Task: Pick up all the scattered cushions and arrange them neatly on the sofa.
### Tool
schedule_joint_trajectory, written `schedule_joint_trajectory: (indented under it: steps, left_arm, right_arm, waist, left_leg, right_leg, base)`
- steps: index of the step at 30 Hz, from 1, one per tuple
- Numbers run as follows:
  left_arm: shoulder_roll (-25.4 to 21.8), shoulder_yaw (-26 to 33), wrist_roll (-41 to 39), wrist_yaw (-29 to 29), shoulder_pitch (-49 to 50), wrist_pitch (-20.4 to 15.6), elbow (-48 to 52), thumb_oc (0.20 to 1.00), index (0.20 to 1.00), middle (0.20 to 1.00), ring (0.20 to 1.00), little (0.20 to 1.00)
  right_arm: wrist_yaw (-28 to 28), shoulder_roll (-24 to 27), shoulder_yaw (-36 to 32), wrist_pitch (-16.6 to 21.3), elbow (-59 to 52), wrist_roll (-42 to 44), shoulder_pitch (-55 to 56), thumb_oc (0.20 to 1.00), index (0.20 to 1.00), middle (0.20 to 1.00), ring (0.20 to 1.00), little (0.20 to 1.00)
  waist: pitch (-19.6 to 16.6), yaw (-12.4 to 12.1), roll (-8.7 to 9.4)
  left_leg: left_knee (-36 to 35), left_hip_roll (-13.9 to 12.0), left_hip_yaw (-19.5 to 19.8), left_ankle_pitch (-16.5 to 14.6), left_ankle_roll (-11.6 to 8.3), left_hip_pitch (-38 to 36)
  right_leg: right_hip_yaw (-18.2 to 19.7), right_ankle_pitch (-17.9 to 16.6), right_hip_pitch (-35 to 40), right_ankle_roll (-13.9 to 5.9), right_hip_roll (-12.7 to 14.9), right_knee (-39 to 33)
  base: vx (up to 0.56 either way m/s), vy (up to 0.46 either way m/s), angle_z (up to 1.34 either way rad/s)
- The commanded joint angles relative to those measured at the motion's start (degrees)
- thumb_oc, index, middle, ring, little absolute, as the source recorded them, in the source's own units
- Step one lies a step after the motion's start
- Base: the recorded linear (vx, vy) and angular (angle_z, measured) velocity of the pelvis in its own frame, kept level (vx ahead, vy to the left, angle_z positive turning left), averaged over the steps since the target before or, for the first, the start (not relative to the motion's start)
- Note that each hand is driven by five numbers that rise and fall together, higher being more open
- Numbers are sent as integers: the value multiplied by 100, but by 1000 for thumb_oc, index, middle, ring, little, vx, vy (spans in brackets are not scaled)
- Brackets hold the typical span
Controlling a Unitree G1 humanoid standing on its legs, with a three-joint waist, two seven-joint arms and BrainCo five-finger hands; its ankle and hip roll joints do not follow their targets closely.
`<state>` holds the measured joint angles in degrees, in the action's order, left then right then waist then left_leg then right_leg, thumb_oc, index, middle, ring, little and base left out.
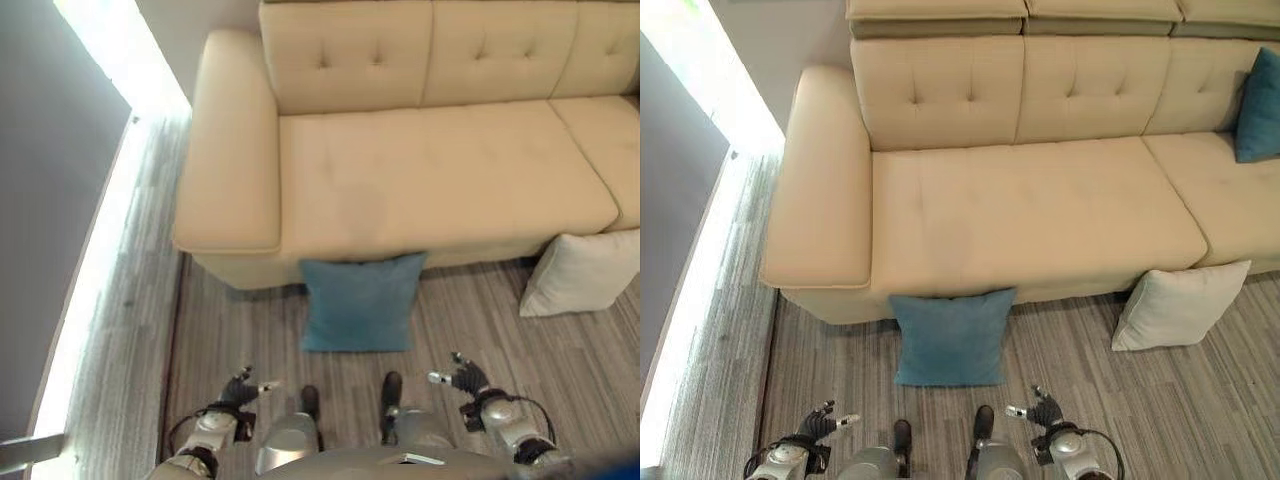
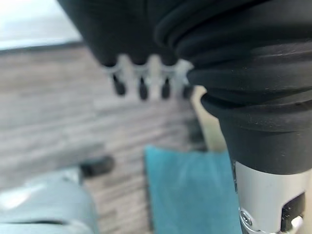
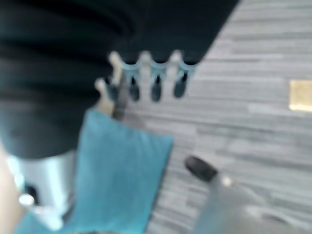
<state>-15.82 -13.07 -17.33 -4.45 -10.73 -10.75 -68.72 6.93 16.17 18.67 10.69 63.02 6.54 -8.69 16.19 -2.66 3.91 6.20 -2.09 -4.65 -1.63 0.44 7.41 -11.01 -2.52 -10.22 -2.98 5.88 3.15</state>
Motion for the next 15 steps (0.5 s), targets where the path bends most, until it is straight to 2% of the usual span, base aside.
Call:
schedule_joint_trajectory:
  steps: [1, 3, 4, 5, 7, 8, 9, 10, 11, 14, 15]
  left_arm:
    - [-46, 81, -493, -460, -357, -369, 319, 1000, 1000, 1000, 1000, 1000]
    - [-65, 60, -566, -590, -486, -424, 380, 1000, 1000, 1000, 1000, 1000]
    - [-67, 51, -900, -699, -783, -501, 477, 1000, 1000, 1000, 1000, 1000]
    - [-67, 51, -901, -699, -783, -501, 477, 1000, 1000, 1000, 1000, 1000]
    - [-180, -13, -1291, -1010, -1544, -688, 479, 1000, 1000, 1000, 1000, 1000]
    - [-185, -28, -1345, -1048, -1678, -687, 477, 1000, 1000, 1000, 1000, 1000]
    - [-184, -27, -1346, -1047, -1683, -687, 475, 1000, 1000, 1000, 1000, 1000]
    - [-257, -16, -1463, -1346, -2148, -780, 507, 1000, 1000, 1000, 1000, 1000]
    - [-256, -14, -1464, -1345, -2153, -780, 504, 1000, 1000, 1000, 1000, 1000]
    - [-444, -85, -1594, -1458, -2648, -817, 566, 1000, 1000, 1000, 1000, 1000]
    - [-541, -104, -1757, -1405, -2867, -813, 588, 1000, 1000, 1000, 1000, 1000]
  right_arm:
    - [373, 245, 133, 243, -328, 278, -254, 1000, 1000, 1000, 1000, 1000]
    - [454, 278, 123, 260, -363, 324, -334, 1000, 1000, 1000, 1000, 1000]
    - [637, 379, 82, 306, -524, 456, -587, 1000, 1000, 1000, 1000, 1000]
    - [637, 379, 82, 306, -524, 457, -587, 1000, 1000, 1000, 1000, 1000]
    - [1084, 597, 58, 420, -743, 680, -1350, 1000, 1000, 1000, 1000, 1000]
    - [1146, 628, 80, 450, -806, 678, -1478, 1000, 1000, 1000, 1000, 1000]
    - [1146, 629, 80, 450, -805, 678, -1481, 1000, 1000, 1000, 1000, 1000]
    - [1420, 758, 112, 509, -927, 686, -1897, 1000, 1000, 1000, 1000, 1000]
    - [1420, 759, 112, 509, -927, 686, -1902, 1000, 1000, 1000, 1000, 1000]
    - [1734, 1020, 162, 562, -1035, 640, -2534, 1000, 1000, 1000, 1000, 1000]
    - [1824, 1145, 189, 561, -1118, 626, -2850, 1000, 1000, 1000, 1000, 1000]
  waist:
    - [147, 84, 119]
    - [171, 106, 112]
    - [263, 151, 94]
    - [256, 152, 94]
    - [348, 248, -17]
    - [351, 254, -29]
    - [343, 252, -28]
    - [355, 292, -68]
    - [343, 294, -69]
    - [364, 355, -125]
    - [388, 392, -175]
  left_leg:
    - [250, 270, 324, -129, -107, 442]
    - [315, 258, 387, -111, -126, 665]
    - [449, 233, 429, -48, -157, 1131]
    - [453, 233, 429, -49, -157, 1141]
    - [773, 225, 451, 10, -175, 2190]
    - [910, 181, 466, -146, -204, 2371]
    - [925, 180, 462, -155, -204, 2390]
    - [1070, 175, 459, -116, -206, 2945]
    - [1080, 176, 459, -118, -206, 2967]
    - [1367, 162, 419, -118, -210, 3750]
    - [1538, 147, 403, -107, -216, 4185]
  right_leg:
    - [106, 128, -357, -300, 286, 672]
    - [78, 157, -549, -283, 285, 747]
    - [63, 156, -1006, -266, 303, 911]
    - [63, 157, -1015, -266, 303, 915]
    - [109, 164, -2092, -256, 391, 1302]
    - [178, 313, -2286, -287, 378, 1456]
    - [183, 319, -2305, -287, 378, 1469]
    - [247, 307, -2864, -287, 413, 1666]
    - [248, 309, -2886, -287, 414, 1674]
    - [365, 318, -3697, -265, 472, 1997]
    - [457, 330, -4179, -250, 489, 2227]
  base:
    - [-145, -103, 31]
    - [-125, -63, 27]
    - [-100, -28, 17]
    - [-186, -25, 19]
    - [-161, 27, 11]
    - [-63, 29, 4]
    - [-39, 30, 2]
    - [-61, 21, 0]
    - [-98, 38, 2]
    - [-68, 58, 2]
    - [-57, 82, 1]
